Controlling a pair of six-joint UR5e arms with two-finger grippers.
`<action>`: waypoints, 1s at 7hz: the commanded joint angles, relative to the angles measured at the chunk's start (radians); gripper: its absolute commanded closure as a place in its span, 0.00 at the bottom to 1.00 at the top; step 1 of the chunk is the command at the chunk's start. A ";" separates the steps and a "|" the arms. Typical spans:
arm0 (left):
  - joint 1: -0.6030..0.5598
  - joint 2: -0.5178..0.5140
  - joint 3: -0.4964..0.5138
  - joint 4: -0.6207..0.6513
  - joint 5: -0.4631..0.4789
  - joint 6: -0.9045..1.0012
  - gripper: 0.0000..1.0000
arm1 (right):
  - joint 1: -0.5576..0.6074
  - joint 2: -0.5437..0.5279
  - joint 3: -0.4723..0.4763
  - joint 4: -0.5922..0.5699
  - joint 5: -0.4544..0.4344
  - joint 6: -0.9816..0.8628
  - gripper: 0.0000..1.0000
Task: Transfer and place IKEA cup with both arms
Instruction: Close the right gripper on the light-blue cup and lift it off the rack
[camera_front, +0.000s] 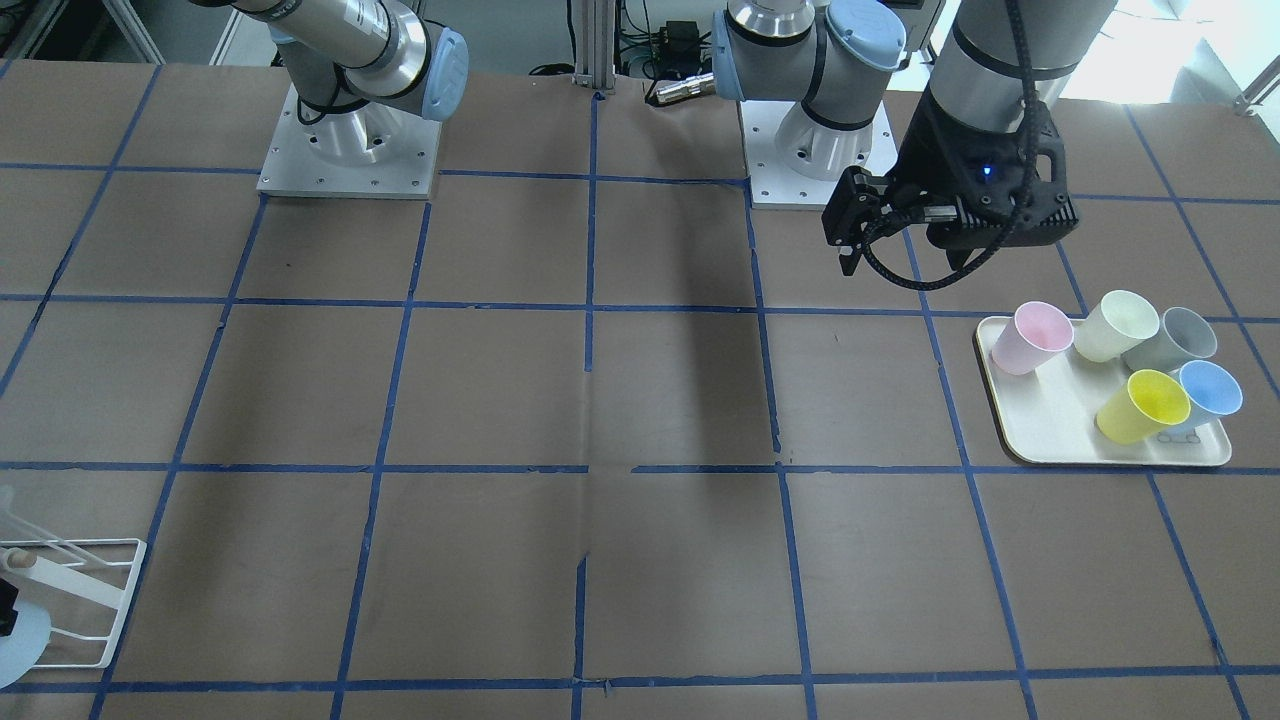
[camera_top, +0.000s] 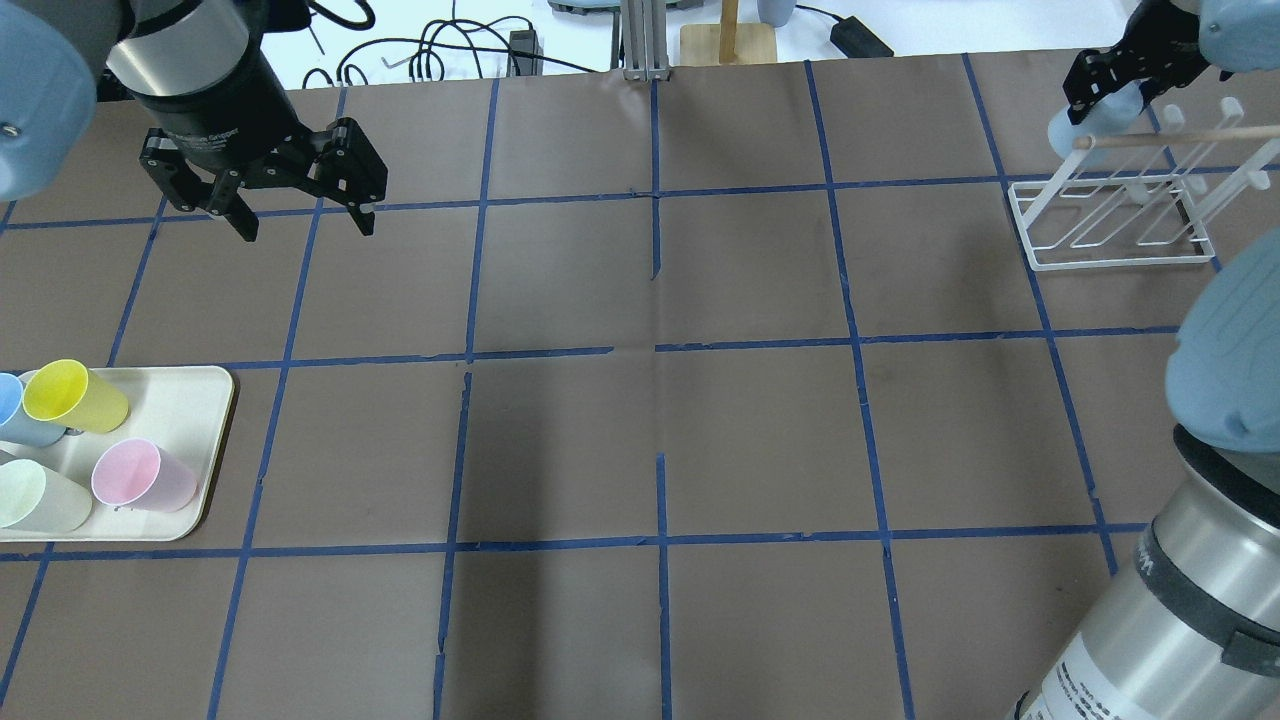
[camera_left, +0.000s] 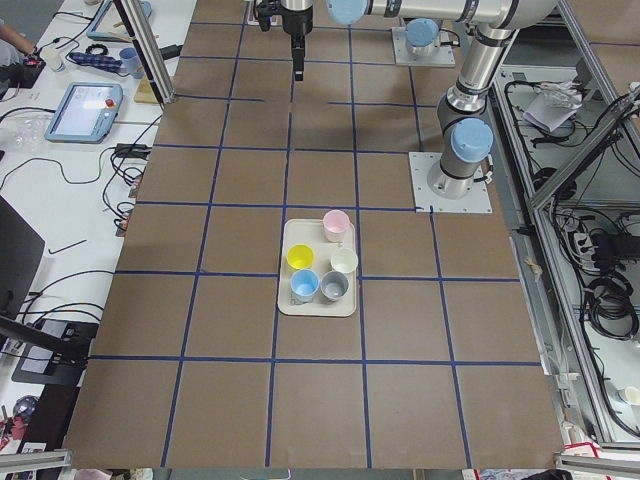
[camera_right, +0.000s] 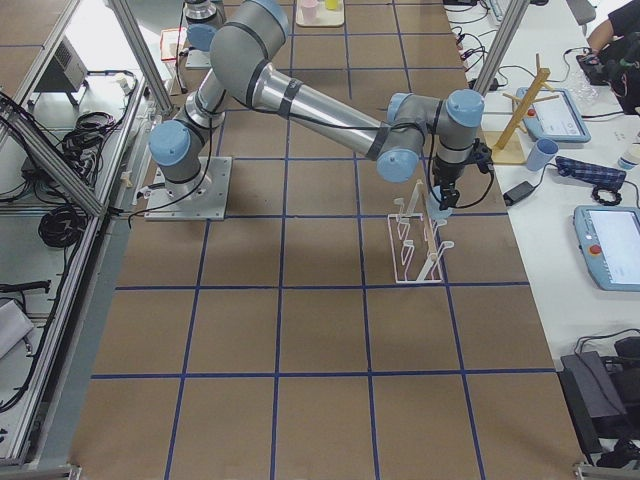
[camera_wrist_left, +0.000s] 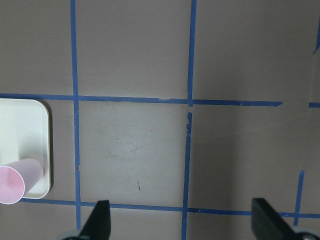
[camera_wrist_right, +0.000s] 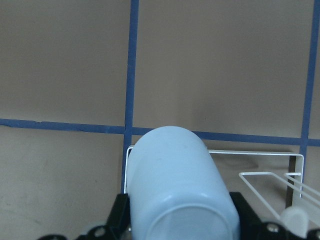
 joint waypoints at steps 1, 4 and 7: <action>0.000 0.001 0.002 0.000 -0.003 -0.001 0.00 | 0.001 -0.007 -0.130 0.163 0.002 -0.002 0.70; 0.003 0.004 0.002 0.000 -0.019 -0.003 0.00 | 0.041 -0.091 -0.251 0.448 0.089 -0.009 0.71; 0.069 0.021 -0.003 -0.005 -0.236 0.010 0.00 | 0.121 -0.223 -0.241 0.835 0.535 0.047 0.74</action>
